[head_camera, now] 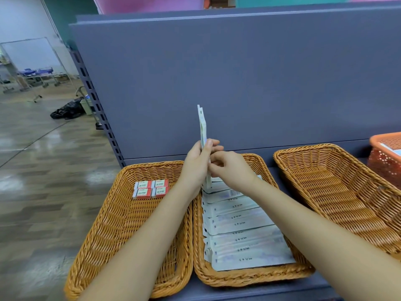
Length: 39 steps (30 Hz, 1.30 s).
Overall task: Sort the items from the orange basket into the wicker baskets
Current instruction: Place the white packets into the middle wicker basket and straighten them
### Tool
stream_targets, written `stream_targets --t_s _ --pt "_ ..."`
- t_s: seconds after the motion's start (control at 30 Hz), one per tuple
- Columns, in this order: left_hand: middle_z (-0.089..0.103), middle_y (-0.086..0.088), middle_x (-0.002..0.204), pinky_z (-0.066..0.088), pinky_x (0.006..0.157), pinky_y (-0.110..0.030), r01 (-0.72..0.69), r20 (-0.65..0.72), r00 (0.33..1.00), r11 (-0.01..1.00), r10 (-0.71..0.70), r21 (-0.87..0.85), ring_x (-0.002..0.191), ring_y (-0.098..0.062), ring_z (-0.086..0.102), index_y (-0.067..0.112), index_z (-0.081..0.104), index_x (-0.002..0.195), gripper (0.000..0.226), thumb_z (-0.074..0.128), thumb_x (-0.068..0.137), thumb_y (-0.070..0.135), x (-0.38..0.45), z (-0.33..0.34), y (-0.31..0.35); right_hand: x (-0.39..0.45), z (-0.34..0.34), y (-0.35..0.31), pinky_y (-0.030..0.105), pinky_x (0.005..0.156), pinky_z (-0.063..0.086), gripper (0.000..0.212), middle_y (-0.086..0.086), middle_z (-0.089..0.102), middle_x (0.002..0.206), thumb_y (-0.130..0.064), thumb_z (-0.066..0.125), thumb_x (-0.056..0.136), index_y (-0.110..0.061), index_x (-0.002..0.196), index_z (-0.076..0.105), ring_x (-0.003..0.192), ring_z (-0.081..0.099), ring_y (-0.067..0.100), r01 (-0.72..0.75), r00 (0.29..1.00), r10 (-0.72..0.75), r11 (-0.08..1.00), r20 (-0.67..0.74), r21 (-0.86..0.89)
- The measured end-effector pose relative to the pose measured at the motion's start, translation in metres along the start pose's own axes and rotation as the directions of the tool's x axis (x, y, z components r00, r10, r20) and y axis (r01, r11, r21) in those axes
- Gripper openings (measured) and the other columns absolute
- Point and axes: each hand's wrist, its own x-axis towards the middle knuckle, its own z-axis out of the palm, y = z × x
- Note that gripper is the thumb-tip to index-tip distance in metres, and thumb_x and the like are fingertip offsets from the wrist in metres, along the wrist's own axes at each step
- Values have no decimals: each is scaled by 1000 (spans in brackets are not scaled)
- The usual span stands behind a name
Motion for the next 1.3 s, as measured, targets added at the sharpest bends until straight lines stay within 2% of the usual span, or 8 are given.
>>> stream_targets --t_s 0.17,0.3,0.43,0.6,0.8,1.0,1.13,1.3 --pt "68 3 111 55 83 -27 -34 76 997 999 32 18 101 -12 65 25 55 120 33 30 103 36 -3 0 -1 -4 -6 5 43 85 51 23 5 69 83 -23 54 93 -4 91 66 85 66 22 -37 999 37 994 -4 108" --pt "69 10 102 51 85 -14 -100 74 993 992 94 82 98 -1 64 24 52 125 35 25 104 33 -3 1 -2 -9 -20 14 36 85 51 21 4 69 89 -24 54 93 -9 98 67 87 64 20 -54 998 56 996 -30 66" --pt "70 1 96 51 89 -22 -151 33 988 980 148 130 98 -9 66 15 57 117 36 26 105 28 -1 2 -5 -17 -43 33 28 79 51 7 -5 66 81 -27 63 88 -21 86 65 80 63 13 -95 994 92 993 54 64" --pt "68 -5 84 54 81 -23 -127 -23 991 982 131 139 88 -15 66 13 58 112 36 26 105 27 4 2 -8 -29 -61 47 20 64 45 11 -10 59 75 -27 69 84 -18 81 63 69 54 6 -104 990 95 991 105 81" --pt "63 0 74 56 74 -23 -124 -57 990 986 131 114 75 -9 64 19 59 95 36 26 105 26 2 2 -8 -44 -66 53 29 75 54 11 -1 71 90 -13 59 90 -12 86 49 78 69 9 -78 980 46 984 196 157" --pt "49 3 64 48 59 -20 -106 -122 985 985 122 135 57 -5 49 21 58 93 34 26 104 29 2 -1 -6 -56 -65 55 16 56 35 17 -12 46 68 -24 60 90 -23 83 45 56 41 2 62 951 -23 991 308 -117" --pt "42 4 61 41 52 -19 -111 -116 985 979 131 168 52 -4 40 24 57 91 35 26 104 30 2 -2 -3 -61 -59 56 21 63 39 13 -11 54 72 -30 46 98 -21 89 49 64 46 5 67 921 -4 986 389 -150" --pt "40 5 59 37 49 -18 -90 -98 989 982 107 166 50 -5 38 23 58 90 36 26 104 31 0 0 -2 -62 -45 60 25 72 40 10 -4 63 90 -23 50 95 -18 98 57 79 54 11 177 921 -36 925 387 -336"
